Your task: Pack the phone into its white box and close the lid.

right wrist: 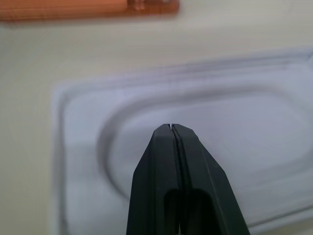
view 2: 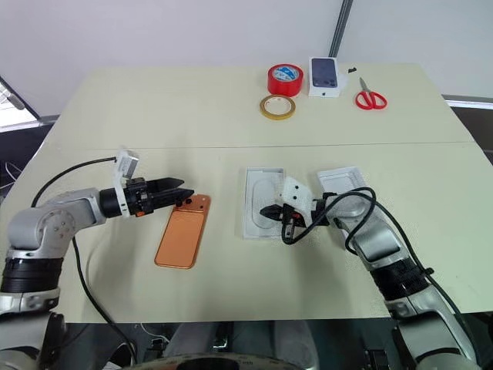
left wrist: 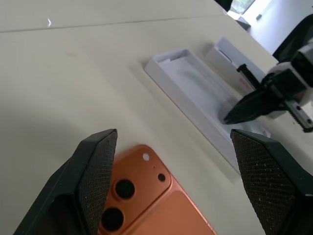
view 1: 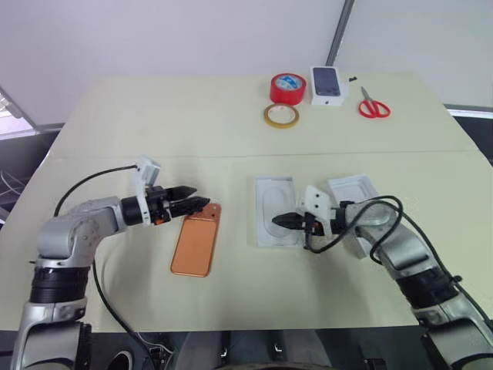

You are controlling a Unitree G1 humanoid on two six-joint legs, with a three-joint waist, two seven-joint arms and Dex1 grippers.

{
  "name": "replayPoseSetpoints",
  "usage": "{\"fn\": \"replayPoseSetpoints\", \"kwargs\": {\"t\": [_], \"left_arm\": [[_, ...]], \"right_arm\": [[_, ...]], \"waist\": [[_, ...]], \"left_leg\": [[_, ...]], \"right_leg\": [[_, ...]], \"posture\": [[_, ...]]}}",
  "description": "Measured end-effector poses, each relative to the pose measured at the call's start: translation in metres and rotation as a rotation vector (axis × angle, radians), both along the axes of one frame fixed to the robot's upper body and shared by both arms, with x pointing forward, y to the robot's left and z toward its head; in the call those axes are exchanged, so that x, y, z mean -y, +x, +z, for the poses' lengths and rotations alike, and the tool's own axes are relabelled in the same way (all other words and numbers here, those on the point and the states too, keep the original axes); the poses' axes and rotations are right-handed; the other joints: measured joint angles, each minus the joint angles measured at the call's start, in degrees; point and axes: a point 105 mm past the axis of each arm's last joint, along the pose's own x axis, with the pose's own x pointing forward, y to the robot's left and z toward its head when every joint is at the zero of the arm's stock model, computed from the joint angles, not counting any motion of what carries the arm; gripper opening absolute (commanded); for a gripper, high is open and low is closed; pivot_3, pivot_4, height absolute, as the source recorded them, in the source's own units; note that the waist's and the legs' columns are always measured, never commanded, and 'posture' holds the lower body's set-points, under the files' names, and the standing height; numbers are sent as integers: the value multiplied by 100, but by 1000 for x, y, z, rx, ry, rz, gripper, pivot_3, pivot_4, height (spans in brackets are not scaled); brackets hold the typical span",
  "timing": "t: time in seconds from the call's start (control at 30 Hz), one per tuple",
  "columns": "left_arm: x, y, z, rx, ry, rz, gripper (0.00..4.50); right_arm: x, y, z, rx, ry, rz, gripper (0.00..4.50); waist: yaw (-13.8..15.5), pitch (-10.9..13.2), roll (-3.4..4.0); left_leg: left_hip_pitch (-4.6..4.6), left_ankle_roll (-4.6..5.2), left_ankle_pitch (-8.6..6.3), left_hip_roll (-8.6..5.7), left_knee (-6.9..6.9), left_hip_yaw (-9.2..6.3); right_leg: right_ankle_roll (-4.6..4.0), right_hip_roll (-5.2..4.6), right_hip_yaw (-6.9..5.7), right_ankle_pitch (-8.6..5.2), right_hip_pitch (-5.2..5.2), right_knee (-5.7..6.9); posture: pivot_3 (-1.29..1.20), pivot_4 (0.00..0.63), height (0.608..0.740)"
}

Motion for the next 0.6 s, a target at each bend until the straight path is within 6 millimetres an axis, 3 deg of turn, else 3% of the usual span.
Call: {"fn": "replayPoseSetpoints", "kwargs": {"t": [0.23, 0.47, 0.6], "left_arm": [[-4, -3, -7, -41, -2, 20, 3909], [-7, -4, -6, -62, -29, 39, 3909], [-16, -3, 0, -192, -132, 77, 3909]], "right_arm": [[-11, 21, 1, 81, -37, -4, 27], [-10, 13, -1, 52, 1, 8, 27], [-4, 18, 6, 79, 28, -35, 27]], "waist": [[13, -1, -1], [19, -1, -1], [4, 0, 0]], "left_leg": [[1, 3, -2, 0, 2, -1], [-1, 4, -2, 0, 2, -1], [0, 5, -3, 0, 2, -2]], "right_leg": [[-1, 0, -1, 0, 1, 2], [0, 0, -1, 1, 1, 1], [0, 1, -2, 1, -1, 6]], "posture": [[0, 150, 740], [0, 150, 740], [0, 150, 740]]}}
